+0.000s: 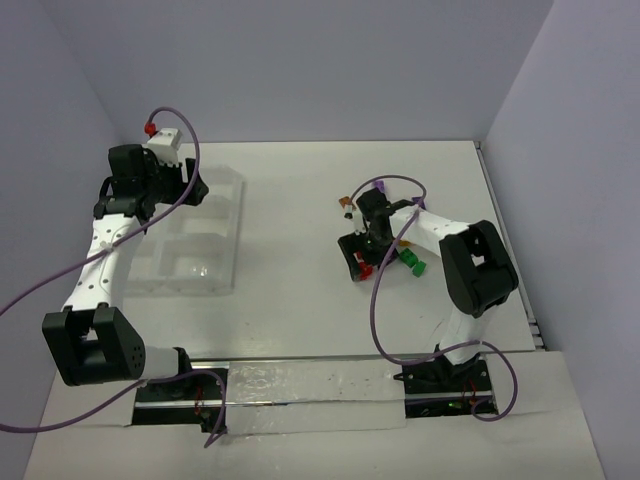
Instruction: Sort the legos into containers by color
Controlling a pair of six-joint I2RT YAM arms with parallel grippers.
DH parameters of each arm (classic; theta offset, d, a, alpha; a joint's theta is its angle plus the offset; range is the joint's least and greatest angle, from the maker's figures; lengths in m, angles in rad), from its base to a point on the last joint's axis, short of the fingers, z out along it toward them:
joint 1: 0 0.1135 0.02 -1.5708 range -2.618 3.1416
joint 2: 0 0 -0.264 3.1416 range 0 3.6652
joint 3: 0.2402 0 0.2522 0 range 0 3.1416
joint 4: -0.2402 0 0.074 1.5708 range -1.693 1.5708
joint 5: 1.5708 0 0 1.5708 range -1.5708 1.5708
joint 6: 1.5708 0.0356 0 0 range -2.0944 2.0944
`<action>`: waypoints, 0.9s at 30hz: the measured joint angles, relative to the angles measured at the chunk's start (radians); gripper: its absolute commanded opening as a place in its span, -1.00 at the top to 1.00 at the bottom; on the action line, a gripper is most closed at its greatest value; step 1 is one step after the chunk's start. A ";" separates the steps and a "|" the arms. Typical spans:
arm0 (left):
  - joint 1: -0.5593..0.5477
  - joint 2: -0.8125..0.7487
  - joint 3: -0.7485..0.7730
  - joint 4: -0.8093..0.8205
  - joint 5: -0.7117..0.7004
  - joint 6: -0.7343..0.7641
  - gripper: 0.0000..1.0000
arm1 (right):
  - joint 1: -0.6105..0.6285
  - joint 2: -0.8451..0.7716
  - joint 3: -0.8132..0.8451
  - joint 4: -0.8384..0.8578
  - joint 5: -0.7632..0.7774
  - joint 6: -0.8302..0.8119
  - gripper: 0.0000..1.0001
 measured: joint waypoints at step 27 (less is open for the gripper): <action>-0.137 0.001 -0.155 0.066 0.341 -0.288 -0.53 | 0.048 -0.280 0.032 -0.002 -0.169 -0.088 0.40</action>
